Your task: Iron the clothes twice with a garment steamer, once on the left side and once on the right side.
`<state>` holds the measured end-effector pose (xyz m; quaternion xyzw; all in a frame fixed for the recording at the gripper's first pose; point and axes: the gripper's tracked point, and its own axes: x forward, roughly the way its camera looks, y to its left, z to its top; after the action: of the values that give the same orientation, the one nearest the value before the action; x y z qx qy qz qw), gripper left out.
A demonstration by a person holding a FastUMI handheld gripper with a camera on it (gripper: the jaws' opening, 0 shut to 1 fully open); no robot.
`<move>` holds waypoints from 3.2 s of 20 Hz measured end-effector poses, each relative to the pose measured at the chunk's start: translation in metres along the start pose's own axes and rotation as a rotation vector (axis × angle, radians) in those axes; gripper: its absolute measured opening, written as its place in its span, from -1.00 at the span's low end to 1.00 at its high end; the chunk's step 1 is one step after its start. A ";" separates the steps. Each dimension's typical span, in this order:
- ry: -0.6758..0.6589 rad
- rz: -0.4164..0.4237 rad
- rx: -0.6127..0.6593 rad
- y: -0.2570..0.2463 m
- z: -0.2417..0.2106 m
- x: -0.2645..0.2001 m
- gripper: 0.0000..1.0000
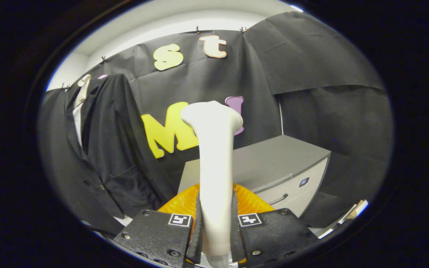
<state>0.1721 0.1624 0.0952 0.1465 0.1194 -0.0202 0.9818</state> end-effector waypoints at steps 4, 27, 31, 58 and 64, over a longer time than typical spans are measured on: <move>-0.031 0.013 -0.034 0.035 -0.016 -0.044 -0.34; -0.413 0.214 -0.205 0.265 0.071 -0.035 -0.35; -0.476 0.237 -0.220 0.297 0.099 -0.013 -0.35; -0.280 0.251 -0.297 0.264 -0.033 -0.009 -0.35; -0.211 0.234 -0.323 0.252 -0.069 -0.013 -0.34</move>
<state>0.1626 0.4231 0.1054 -0.0025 0.0000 0.0978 0.9952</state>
